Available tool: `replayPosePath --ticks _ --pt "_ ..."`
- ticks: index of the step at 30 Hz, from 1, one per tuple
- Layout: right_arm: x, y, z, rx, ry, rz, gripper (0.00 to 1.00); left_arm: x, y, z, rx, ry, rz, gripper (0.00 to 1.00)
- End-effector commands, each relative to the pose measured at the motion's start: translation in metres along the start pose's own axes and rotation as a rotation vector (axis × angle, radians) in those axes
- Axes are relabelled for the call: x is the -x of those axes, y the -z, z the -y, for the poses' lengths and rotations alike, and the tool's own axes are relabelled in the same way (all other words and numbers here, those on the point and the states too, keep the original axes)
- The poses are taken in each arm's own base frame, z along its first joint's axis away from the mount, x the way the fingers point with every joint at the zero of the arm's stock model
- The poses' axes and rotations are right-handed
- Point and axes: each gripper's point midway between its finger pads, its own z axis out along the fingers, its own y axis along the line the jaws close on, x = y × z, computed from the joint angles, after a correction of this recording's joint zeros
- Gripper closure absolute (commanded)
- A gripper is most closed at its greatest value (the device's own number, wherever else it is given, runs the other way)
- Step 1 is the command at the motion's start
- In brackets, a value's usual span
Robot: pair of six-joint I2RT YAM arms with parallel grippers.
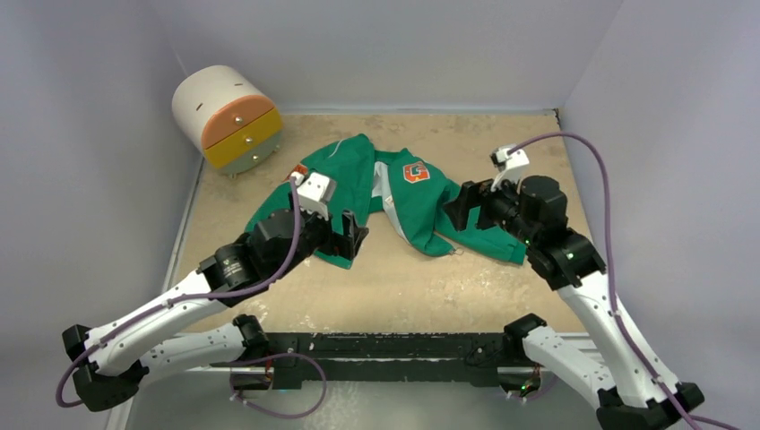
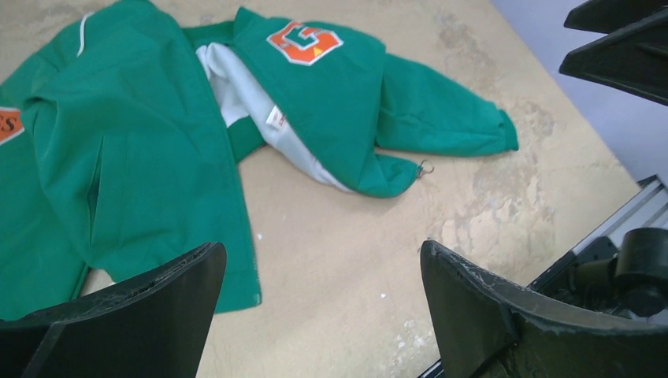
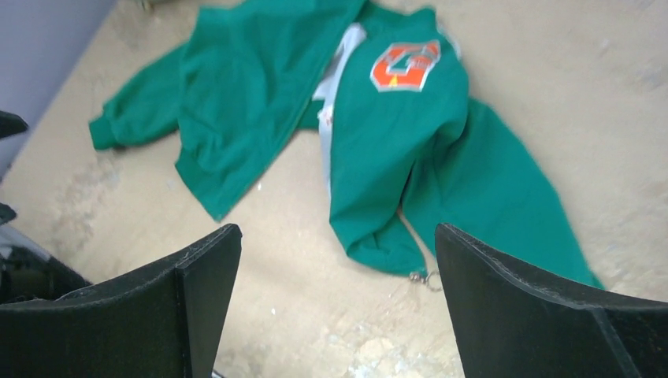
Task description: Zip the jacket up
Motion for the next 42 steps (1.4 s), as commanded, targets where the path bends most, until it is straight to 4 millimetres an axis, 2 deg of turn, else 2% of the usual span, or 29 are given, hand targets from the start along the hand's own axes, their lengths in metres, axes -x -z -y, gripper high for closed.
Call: replayPosePath --ticks 1,4,14,20,24,29,33,37,40,42 --pt "-0.02 -0.016 -0.009 0.075 -0.007 -0.042 0.07 0.009 0.006 -0.001 -0.026 0.007 0.097 0.07" --pt "-0.041 -0.031 -0.004 0.066 -0.033 -0.102 0.1 0.012 0.009 -0.011 0.004 0.013 0.145 0.07" --pt "-0.115 -0.075 0.003 0.058 -0.141 -0.314 0.2 0.014 0.024 -0.025 0.065 -0.015 0.115 0.07" --pt "-0.16 -0.102 0.015 0.006 -0.171 -0.392 0.23 0.005 0.029 -0.041 0.117 -0.03 0.131 0.07" --pt "-0.183 -0.117 0.009 -0.008 -0.159 -0.443 0.25 0.0 0.028 -0.041 0.119 -0.031 0.11 0.07" --pt "-0.212 -0.131 -0.008 -0.016 -0.07 -0.524 0.25 -0.007 0.023 -0.036 0.099 -0.039 0.074 0.07" --pt "-0.227 -0.137 -0.002 -0.09 0.017 -0.559 0.23 -0.006 0.025 -0.037 0.098 -0.039 0.077 0.07" --pt "-0.223 -0.14 -0.007 -0.121 0.079 -0.541 0.25 -0.005 0.028 -0.039 0.101 -0.036 0.089 0.07" --pt "-0.219 -0.142 -0.013 -0.135 0.092 -0.536 0.3 -0.004 0.03 -0.04 0.106 -0.035 0.093 0.07" --pt "-0.217 -0.143 -0.01 -0.17 0.095 -0.534 0.41 -0.005 0.03 -0.041 0.108 -0.036 0.091 0.07"
